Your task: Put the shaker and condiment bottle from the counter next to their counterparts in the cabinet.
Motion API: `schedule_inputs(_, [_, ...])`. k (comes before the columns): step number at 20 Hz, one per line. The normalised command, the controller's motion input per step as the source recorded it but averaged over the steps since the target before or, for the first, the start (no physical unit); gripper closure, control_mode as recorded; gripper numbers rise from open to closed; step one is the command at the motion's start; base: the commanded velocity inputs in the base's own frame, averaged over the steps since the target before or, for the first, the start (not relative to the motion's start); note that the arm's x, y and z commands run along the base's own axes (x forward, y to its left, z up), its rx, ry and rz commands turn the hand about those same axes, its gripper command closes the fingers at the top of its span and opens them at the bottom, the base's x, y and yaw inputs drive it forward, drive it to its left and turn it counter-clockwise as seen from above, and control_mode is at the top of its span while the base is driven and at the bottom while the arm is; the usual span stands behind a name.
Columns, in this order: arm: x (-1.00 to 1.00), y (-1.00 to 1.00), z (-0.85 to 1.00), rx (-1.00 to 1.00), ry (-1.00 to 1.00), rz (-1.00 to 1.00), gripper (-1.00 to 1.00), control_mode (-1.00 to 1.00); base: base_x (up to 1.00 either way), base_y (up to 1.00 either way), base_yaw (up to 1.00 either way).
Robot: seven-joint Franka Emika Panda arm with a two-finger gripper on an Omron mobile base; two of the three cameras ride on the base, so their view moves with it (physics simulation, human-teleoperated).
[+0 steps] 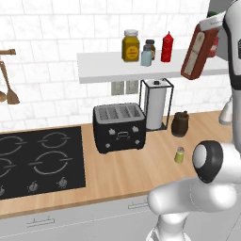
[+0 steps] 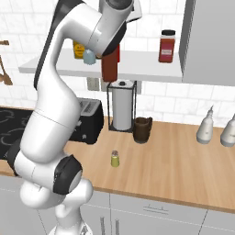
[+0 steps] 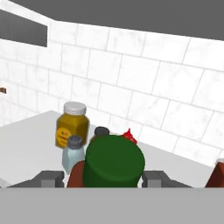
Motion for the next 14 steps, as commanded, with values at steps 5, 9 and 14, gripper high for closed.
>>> schedule_inputs(5, [0.45,-0.01,0.0,-0.03,0.0,-0.01,1.0,-1.0,0.0,0.0,0.0])
schedule_inputs(9, [0.3,-0.29,0.0,-0.03,0.0,-0.04,1.0,-1.0,0.0,0.0,0.0])
schedule_inputs(14, [0.27,-0.42,0.0,-0.03,0.0,-0.06,1.0,-1.0,0.0,0.0,0.0])
